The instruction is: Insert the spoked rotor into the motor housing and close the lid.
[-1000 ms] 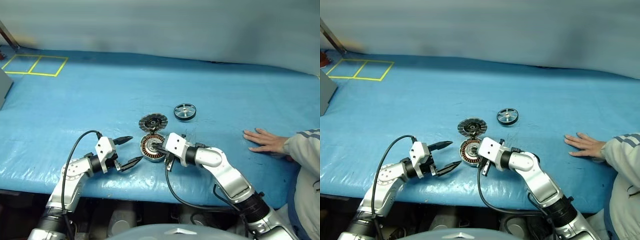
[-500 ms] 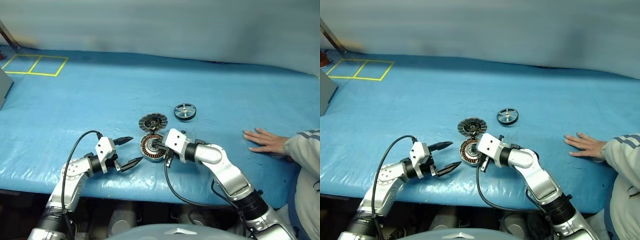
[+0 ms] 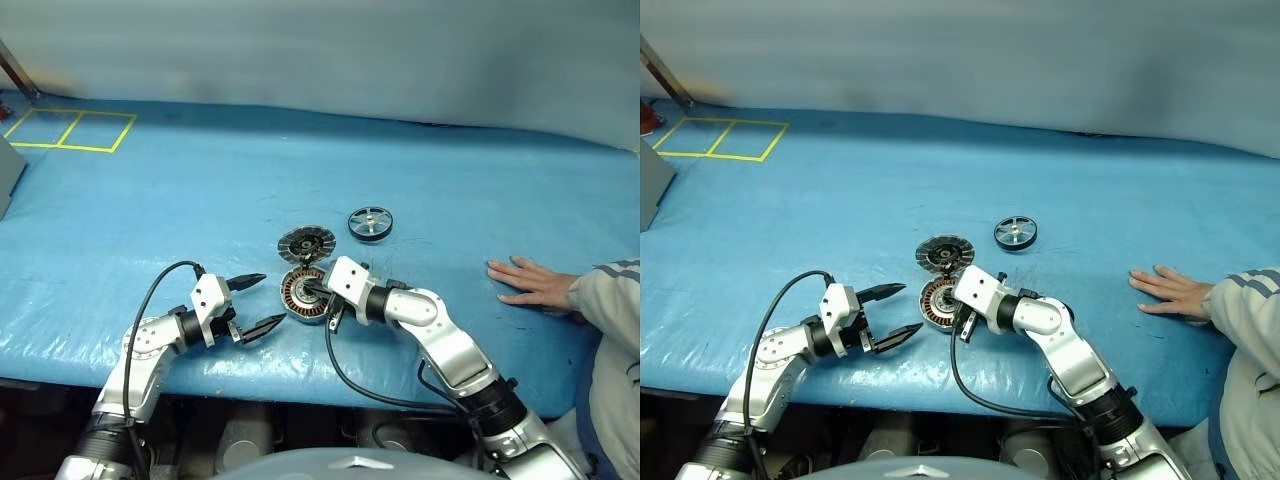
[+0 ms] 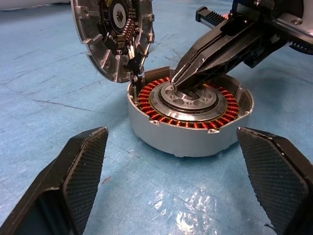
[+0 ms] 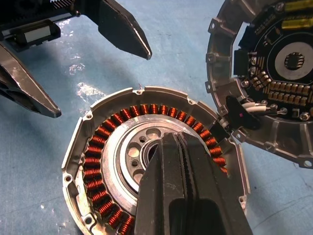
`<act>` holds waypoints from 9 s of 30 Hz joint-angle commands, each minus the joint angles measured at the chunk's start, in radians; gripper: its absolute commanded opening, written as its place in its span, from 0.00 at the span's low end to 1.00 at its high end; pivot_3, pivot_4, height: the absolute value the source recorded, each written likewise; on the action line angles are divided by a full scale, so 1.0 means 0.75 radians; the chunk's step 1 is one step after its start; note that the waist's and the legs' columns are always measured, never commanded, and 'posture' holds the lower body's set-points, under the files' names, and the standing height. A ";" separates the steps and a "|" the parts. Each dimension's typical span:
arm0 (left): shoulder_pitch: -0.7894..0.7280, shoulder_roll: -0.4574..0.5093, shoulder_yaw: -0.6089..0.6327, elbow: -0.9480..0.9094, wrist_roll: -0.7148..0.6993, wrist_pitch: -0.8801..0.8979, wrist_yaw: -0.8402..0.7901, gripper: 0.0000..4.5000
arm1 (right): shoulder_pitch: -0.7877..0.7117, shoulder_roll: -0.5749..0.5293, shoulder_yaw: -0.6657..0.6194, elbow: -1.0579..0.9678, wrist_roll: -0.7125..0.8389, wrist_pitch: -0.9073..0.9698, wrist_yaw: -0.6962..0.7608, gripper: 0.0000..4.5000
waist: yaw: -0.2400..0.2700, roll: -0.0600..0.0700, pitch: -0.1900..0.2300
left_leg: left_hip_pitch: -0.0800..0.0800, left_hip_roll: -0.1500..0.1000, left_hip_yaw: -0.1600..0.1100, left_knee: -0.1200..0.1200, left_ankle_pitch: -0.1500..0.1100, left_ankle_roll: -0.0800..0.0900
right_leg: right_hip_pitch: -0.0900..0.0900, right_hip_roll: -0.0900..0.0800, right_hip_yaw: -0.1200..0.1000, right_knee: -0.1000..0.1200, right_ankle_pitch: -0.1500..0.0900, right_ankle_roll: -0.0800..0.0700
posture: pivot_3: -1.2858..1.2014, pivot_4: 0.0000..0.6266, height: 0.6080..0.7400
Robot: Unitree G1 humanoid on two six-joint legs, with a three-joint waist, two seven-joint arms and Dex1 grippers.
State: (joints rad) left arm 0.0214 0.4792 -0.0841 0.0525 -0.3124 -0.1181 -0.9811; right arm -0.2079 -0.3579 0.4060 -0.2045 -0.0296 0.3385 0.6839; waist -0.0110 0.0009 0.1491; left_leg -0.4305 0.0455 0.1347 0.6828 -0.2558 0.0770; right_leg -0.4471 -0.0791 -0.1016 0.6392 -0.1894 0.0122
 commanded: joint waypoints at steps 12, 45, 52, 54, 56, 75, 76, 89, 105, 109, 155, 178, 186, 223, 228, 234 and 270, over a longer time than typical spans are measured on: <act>0.005 0.004 0.022 -0.018 -0.001 -0.023 0.002 1.00 | 0.021 0.014 -0.080 -0.131 0.081 -0.001 -0.012 0.00 | 0.001 0.000 0.000 | 0.000 0.000 0.000 0.000 0.000 0.000 | 0.000 0.000 0.000 0.000 0.000 0.000 | 0.52 0.24 1.00; 0.060 -0.030 0.052 -0.075 -0.016 -0.043 0.060 1.00 | -0.252 -0.189 -0.362 0.353 -0.039 -0.122 -0.141 0.26 | -0.001 0.000 0.001 | -0.001 0.000 0.004 0.000 0.005 0.005 | 0.002 0.002 0.001 0.004 -0.001 0.000 | 0.52 0.24 1.00; 0.045 -0.033 0.045 -0.067 -0.014 -0.044 0.057 1.00 | -0.189 -0.187 -0.383 0.257 -0.027 -0.087 -0.151 0.26 | -0.001 0.000 0.001 | -0.001 0.000 0.003 0.000 0.005 0.004 | 0.002 0.001 0.002 0.004 -0.001 -0.001 | 0.52 0.24 1.00; 0.042 -0.029 0.047 -0.066 -0.013 -0.046 0.053 1.00 | -0.171 -0.189 -0.389 0.230 -0.023 -0.077 -0.150 0.26 | -0.001 0.000 0.001 | -0.001 0.000 0.003 0.000 0.005 0.004 | 0.002 0.001 0.002 0.004 -0.001 -0.001 | 0.52 0.24 1.00; 0.041 -0.026 0.048 -0.065 -0.013 -0.046 0.051 1.00 | -0.155 -0.188 -0.397 0.207 -0.017 -0.068 -0.154 0.26 | -0.001 0.000 0.001 | -0.001 0.000 0.003 0.000 0.005 0.004 | 0.002 0.001 0.002 0.004 -0.001 -0.001 | 0.52 0.24 1.00; 0.133 0.067 0.151 -0.133 -0.063 0.001 0.063 1.00 | -0.018 -0.139 -0.440 0.034 0.089 0.019 -0.159 0.26 | -0.001 0.000 0.001 | 0.000 0.001 0.002 0.000 0.002 -0.001 | 0.000 0.001 0.002 0.004 -0.001 -0.001 | 0.52 0.24 1.00; 0.141 0.070 0.167 -0.147 -0.074 0.010 0.067 1.00 | -0.006 -0.133 -0.444 0.023 0.108 0.024 -0.153 0.26 | -0.001 0.000 0.001 | 0.000 0.001 0.002 0.000 0.001 -0.001 | 0.000 0.001 0.002 0.004 -0.001 -0.001 | 0.52 0.24 1.00; -0.020 0.169 0.296 -0.213 -0.126 0.154 0.080 1.00 | 0.221 -0.143 -0.485 -0.140 0.305 0.107 -0.069 0.26 | 0.002 0.001 0.001 | 0.001 0.000 -0.001 0.001 0.001 -0.002 | 0.001 0.001 0.000 0.003 -0.001 -0.001 | 0.52 0.24 1.00; -0.837 0.485 -0.321 -0.028 0.491 0.175 -0.409 0.66 | 0.203 -0.157 -0.444 -0.162 0.310 0.133 -0.069 0.27 | 0.003 -0.004 0.005 | -0.001 0.000 0.003 -0.001 0.009 -0.004 | 0.002 0.012 0.004 0.004 -0.001 -0.001 | 0.52 0.24 1.00; -0.996 0.506 -0.449 -0.024 0.620 0.206 -0.551 0.66 | 0.213 -0.189 -0.448 -0.182 0.319 0.169 -0.052 0.27 | 0.002 -0.004 0.005 | -0.001 0.000 0.005 -0.001 0.009 -0.002 | 0.002 0.012 0.005 0.004 -0.002 0.000 | 0.52 0.24 1.00; -1.228 0.230 -0.632 0.390 1.004 0.028 -0.579 0.32 | 0.226 -0.283 -0.436 -0.256 0.333 0.263 -0.026 0.27 | 0.007 -0.005 0.005 | -0.004 0.000 0.003 0.012 0.006 0.004 | 0.004 0.016 0.010 0.008 0.000 0.005 | 0.52 0.24 1.00; -1.280 0.257 -0.606 0.374 1.013 0.112 -0.530 0.32 | 0.192 -0.280 -0.424 -0.219 0.323 0.244 -0.012 0.27 | 0.005 -0.005 0.005 | -0.004 0.000 0.003 0.018 0.004 0.007 | 0.004 0.016 0.011 0.014 0.000 0.005 | 0.52 0.24 1.00; -1.257 0.202 -0.613 0.455 1.018 0.109 -0.476 0.32 | 0.195 -0.279 -0.427 -0.228 0.329 0.239 -0.010 0.27 | 0.006 -0.005 0.005 | -0.005 0.000 0.003 0.019 0.006 0.004 | 0.004 0.016 0.011 0.014 0.000 0.006 | 0.52 0.24 1.00; -1.142 0.184 -0.627 0.534 1.030 0.118 -0.418 0.00 | 0.184 -0.264 -0.436 -0.226 0.333 0.226 -0.018 0.27 | 0.004 -0.006 0.004 | 0.000 0.000 0.003 0.023 0.003 0.009 | 0.004 0.014 0.011 0.025 -0.001 0.003 | 0.52 0.24 1.00; -1.130 0.224 -0.606 0.506 1.012 0.090 -0.414 0.00 | 0.188 -0.260 -0.434 -0.225 0.332 0.226 -0.022 0.27 | -0.002 -0.006 0.004 | 0.000 0.001 0.003 0.023 0.004 0.008 | 0.003 0.013 0.011 0.027 -0.002 0.002 | 0.52 0.24 1.00; -1.112 0.302 -0.535 0.415 0.950 0.097 -0.430 0.00 | 0.185 -0.253 -0.438 -0.226 0.336 0.230 -0.031 0.27 | -0.001 -0.006 0.004 | -0.001 0.001 0.003 0.023 0.004 0.008 | 0.001 0.014 0.011 0.028 -0.003 0.000 | 0.52 0.24 1.00; -0.599 0.338 -0.128 -0.014 0.170 0.289 -0.457 0.00 | 0.363 -0.048 -0.379 -0.058 0.385 -0.035 -0.008 0.27 | 0.005 -0.005 0.005 | 0.000 0.000 0.000 0.021 0.004 0.004 | 0.003 0.003 0.006 0.026 -0.004 -0.002 | 0.52 0.24 1.00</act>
State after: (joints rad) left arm -0.3975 0.7371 -0.1819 0.0615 -0.1605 0.0906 -1.3138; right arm 0.0642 -0.3961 0.1238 -0.2373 0.2555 0.3356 0.6762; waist -0.0075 -0.0032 0.1527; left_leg -0.4307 0.0456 0.1347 0.6985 -0.2530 0.0803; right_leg -0.4450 -0.0770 -0.0969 0.6589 -0.1926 0.0109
